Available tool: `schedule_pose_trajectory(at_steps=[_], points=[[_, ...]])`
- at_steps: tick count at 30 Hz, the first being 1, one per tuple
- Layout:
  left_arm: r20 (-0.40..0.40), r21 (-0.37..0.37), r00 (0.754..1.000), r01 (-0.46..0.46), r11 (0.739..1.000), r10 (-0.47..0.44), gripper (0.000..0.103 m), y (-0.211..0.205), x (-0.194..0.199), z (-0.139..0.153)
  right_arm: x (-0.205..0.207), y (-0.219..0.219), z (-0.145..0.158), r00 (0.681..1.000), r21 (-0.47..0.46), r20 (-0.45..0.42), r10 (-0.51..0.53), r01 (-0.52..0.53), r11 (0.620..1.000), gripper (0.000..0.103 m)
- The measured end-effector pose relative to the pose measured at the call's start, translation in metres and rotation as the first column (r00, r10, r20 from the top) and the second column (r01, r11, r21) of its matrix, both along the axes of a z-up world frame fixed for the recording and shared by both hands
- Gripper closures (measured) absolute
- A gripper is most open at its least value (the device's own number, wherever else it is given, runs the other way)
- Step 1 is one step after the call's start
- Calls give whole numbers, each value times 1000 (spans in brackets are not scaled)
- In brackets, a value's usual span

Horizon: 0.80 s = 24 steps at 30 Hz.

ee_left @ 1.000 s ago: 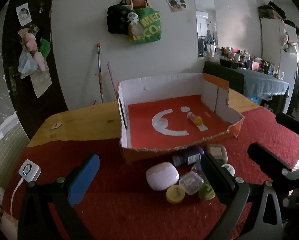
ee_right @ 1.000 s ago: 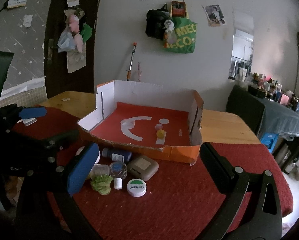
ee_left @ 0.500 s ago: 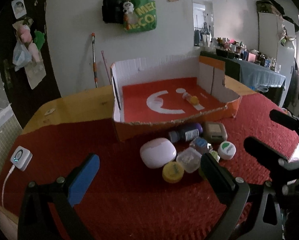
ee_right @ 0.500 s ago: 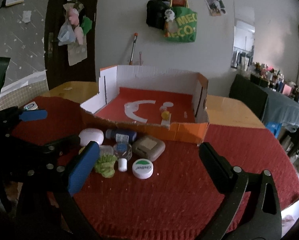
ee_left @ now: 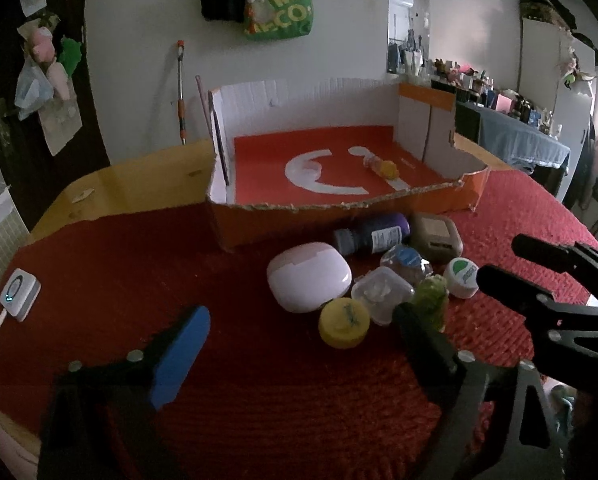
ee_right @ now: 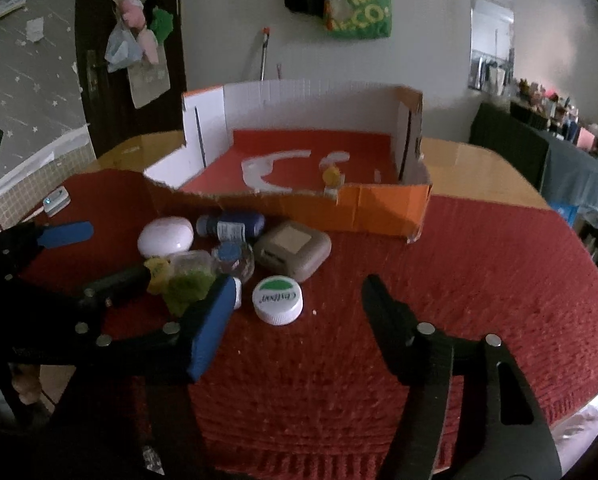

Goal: Organize objects
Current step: 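Grasp the yellow round lid with the left tool while the right tool grasps the white Cestbon jar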

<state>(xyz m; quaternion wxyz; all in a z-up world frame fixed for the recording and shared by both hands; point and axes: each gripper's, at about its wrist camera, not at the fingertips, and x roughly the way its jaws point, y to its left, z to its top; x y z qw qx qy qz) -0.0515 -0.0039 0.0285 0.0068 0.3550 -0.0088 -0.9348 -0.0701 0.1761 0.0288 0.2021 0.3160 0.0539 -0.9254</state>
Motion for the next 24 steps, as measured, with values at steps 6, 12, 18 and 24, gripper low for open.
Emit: schedule_pose_trajectory(at_steps=[6, 12, 18, 24], points=[[32, 30, 999, 17, 999, -18, 21, -1, -5, -8, -4, -5, -8, 999, 17, 36, 20, -20, 1000, 45], [51, 50, 998, 29, 998, -32, 24, -1, -9, -13, -10, -6, -17, 997, 25, 73, 20, -22, 999, 50], [49, 64, 998, 43, 997, -46, 34, 1, -9, -13, -13, -6, -21, 996, 27, 87, 22, -24, 999, 51], [46, 70, 996, 67, 995, -70, 49, 5, -10, -12, -14, -7, -21, 996, 33, 84, 26, -29, 999, 54]])
